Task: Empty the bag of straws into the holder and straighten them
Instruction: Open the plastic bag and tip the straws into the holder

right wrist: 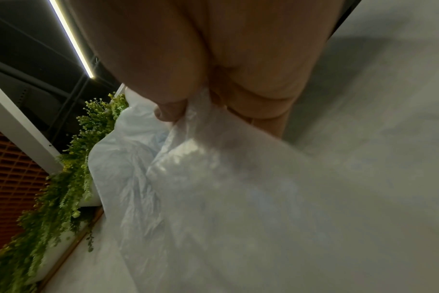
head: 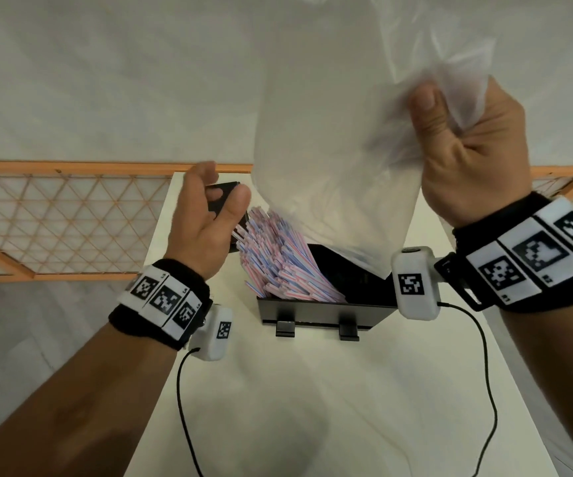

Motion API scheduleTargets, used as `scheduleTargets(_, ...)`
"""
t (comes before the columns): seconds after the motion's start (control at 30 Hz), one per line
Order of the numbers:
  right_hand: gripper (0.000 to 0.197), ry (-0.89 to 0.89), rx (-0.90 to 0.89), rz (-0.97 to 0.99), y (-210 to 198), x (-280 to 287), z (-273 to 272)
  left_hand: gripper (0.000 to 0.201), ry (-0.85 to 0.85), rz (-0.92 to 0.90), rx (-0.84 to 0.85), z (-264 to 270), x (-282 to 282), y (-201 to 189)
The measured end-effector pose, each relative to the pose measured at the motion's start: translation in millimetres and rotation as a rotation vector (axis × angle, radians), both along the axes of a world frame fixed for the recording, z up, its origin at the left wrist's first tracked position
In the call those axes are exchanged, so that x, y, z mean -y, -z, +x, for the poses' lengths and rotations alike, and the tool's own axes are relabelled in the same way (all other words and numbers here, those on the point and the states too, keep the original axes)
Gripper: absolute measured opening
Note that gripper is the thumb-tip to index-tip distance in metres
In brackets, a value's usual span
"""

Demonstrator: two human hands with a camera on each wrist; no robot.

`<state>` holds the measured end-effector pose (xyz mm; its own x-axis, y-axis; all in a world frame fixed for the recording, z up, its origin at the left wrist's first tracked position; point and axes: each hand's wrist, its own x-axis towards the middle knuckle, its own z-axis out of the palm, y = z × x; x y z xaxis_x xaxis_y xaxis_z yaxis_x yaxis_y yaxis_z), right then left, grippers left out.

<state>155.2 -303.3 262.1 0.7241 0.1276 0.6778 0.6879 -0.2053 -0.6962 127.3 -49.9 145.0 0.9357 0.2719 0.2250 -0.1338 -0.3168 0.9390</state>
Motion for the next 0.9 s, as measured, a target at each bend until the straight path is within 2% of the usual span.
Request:
scheduleTargets(0.07, 0.01, 0.007, 0.016, -0.018, 3.6, -2.8, -0.3, 0.089, -0.053, 0.093, 0.122, -5.2, 7.5, -24.7)
scheduleTargets(0.1, 0.01, 0.004, 0.028, -0.031, 5.6, -4.9, -0.8, 0.091, -0.027, 0.071, 0.163, -6.4, 13.0, -35.9)
scheduleTargets(0.17, 0.014, -0.032, 0.05, -0.033, 6.8, -11.7, -4.3, 0.093, 0.116, -0.06, 0.186, -7.4, 26.7, -54.0)
scheduleTargets(0.2, 0.016, -0.056, 0.058, -0.027, 6.1, -15.5, -6.8, 0.088, 0.183, -0.099, 0.166, -7.7, 34.4, -59.8)
scheduleTargets(0.23, 0.018, -0.077, 0.061, -0.024, 5.1, -19.2, -9.4, 0.073, 0.224, -0.122, 0.136, -7.4, 41.1, -63.1)
scheduleTargets(0.3, 0.014, -0.1, 0.029, -0.043, 5.4, -22.0, -12.7, 0.03, 0.277, -0.238, 0.12, -6.7, 51.0, -67.9)
scheduleTargets(0.33, 0.024, -0.062, -0.015, -0.052, 6.8, -21.2, -12.3, 0.011, 0.289, -0.299, 0.128, -7.0, 51.7, -68.3)
scheduleTargets(0.37, 0.04, 0.003, -0.073, -0.064, 9.4, -18.9, -10.0, 0.013, 0.27, -0.331, 0.128, -8.0, 49.8, -69.2)
scheduleTargets(0.43, 0.059, 0.144, -0.263, -0.086, 19.9, -12.8, -3.1, 0.038, 0.215, -0.353, 0.113, -10.5, 45.0, -71.2)
scheduleTargets(0.5, 0.054, 0.315, -0.372, -0.116, 34.7, -7.4, 2.0, 0.057, 0.19, -0.431, 0.108, -12.9, 43.2, -70.5)
scheduleTargets(0.53, 0.053, 0.367, -0.331, -0.128, 40.5, -5.6, -1.0, 0.054, 0.172, -0.466, 0.111, -14.7, 44.3, -70.2)
scheduleTargets(0.57, 0.061, 0.345, -0.243, -0.139, 44.8, -4.5, -6.3, 0.042, 0.144, -0.486, 0.11, -15.9, 46.6, -70.0)
scheduleTargets(0.63, 0.08, 0.151, -0.067, -0.237, 49.3, -5.3, -23.6, 0.023, 0.098, -0.521, 0.081, -21.7, 53.2, -73.9)
scheduleTargets(0.67, 0.089, 0.039, -0.03, -0.335, 53.0, -7.6, -32.5, 0.021, 0.115, -0.56, 0.056, -25.0, 55.2, -75.1)
scheduleTargets(0.73, 0.1, -0.138, -0.076, -0.518, 61.9, -15.8, -43.3, 0.022, 0.229, -0.633, 0.008, -31.0, 57.7, -75.1)
scheduleTargets(0.77, 0.092, -0.162, -0.128, -0.548, 69.1, -18.9, -43.5, 0.024, 0.284, -0.634, 0.007, -34.0, 56.3, -72.3)
scheduleTargets(0.8, 0.07, -0.146, -0.165, -0.532, 75.9, -21.8, -42.1, 0.035, 0.314, -0.572, 0.039, -36.9, 53.0, -67.3)
scheduleTargets(0.87, 0.013, -0.04, -0.219, -0.41, 80.9, -25.0, -38.3, 0.087, 0.377, -0.233, 0.146, -41.9, 43.5, -56.9)
scheduleTargets(0.9, 0.007, -0.046, -0.305, -0.293, 78.6, -25.6, -36.4, 0.109, 0.407, 0.022, 0.193, -43.6, 39.0, -54.0)
